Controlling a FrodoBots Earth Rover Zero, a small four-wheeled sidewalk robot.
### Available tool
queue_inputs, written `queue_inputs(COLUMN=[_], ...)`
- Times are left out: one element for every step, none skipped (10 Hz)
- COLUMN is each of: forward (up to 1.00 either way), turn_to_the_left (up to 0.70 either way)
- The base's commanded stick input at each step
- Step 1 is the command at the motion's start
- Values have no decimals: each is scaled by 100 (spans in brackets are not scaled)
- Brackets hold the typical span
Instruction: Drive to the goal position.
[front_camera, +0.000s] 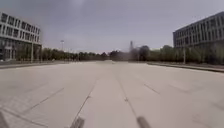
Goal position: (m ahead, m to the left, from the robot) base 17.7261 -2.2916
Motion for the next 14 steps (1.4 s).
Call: queue_inputs(forward=[70,70,70,70,70,70,70,70,70,70,70,70,70,70], turn_to_the_left=[0,0,0,0,0,0,0,0,0,0,0,0,0,0])
